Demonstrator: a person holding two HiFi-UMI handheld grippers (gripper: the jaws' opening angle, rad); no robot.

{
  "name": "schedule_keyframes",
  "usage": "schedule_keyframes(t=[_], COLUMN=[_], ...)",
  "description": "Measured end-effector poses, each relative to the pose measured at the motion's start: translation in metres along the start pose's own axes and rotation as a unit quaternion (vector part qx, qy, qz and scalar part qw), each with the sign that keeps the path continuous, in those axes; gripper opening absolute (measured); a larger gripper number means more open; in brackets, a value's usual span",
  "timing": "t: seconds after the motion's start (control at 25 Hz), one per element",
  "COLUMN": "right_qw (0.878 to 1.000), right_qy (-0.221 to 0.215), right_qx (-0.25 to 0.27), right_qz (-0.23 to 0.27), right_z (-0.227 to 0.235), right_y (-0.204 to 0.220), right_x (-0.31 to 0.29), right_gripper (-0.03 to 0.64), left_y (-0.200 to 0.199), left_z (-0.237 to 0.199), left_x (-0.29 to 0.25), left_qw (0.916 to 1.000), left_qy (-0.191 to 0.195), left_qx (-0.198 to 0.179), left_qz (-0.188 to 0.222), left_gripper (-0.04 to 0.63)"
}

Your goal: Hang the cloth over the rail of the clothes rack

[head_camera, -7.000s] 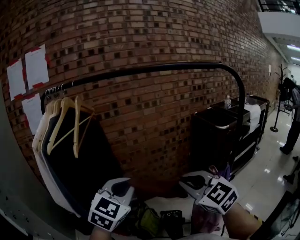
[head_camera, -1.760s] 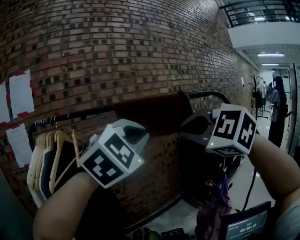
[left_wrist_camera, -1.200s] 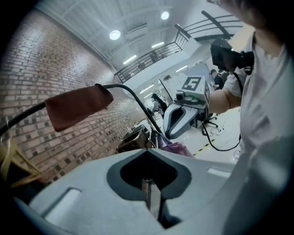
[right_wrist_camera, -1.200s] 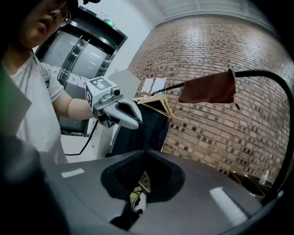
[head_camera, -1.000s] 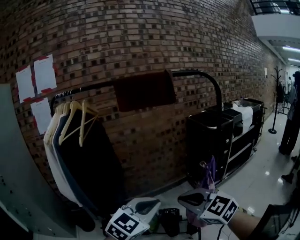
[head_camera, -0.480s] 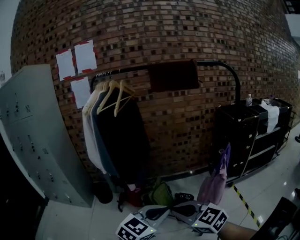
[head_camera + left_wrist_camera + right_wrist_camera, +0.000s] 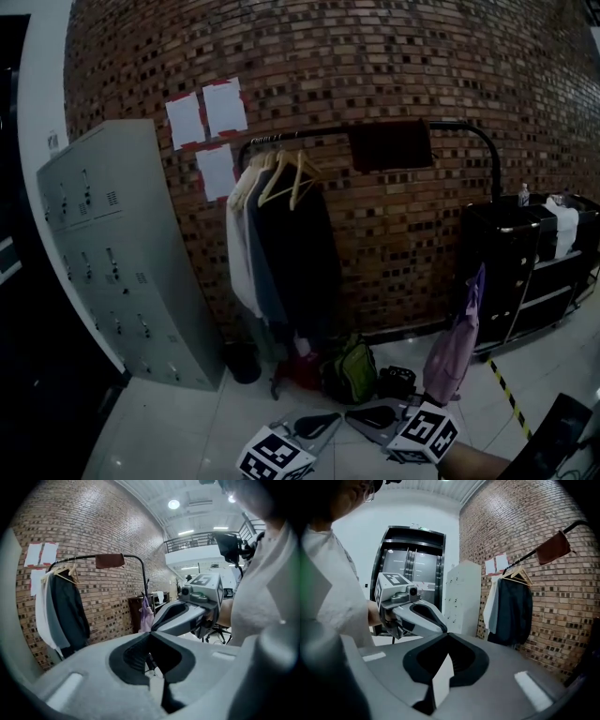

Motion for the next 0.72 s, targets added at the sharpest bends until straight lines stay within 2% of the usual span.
schedule_keyframes(t=[0.2,0.4,0.72], right_qw=[1.000,0.999,0.999], right_qy=[-0.003,0.001,0.007], right_qx=[-0.025,-0.046,-0.043], right_qz=[-0.006,-0.007,-0.003], right_z=[-0.073,-0.132,-0.179], right_y=[0.022,0.037,0.027], right_x=[0.001,0.002,0.015], right_gripper=[0.002,0.002,0.002], left_y=[0.037,0.067,0.071], left_z=[0.038,0.077,0.112], left_x=[0.063,0.109,0.149], left_qw=[0.9992,0.9986,0.9973], left_qy=[-0.025,-0.018,-0.022], left_qx=[0.030,0.048,0.069], left_qz=[-0.005,-0.014,-0.003], left_gripper=[0.002,0.002,0.002])
Point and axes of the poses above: the fingertips, and each gripper's own axes: x backward along the fingers, z to its right, y out of its underside, the point moved 4 cm from there along x, backward along the fingers, and after that the axes turned 6 degrees about z, right-handed, at the moved point
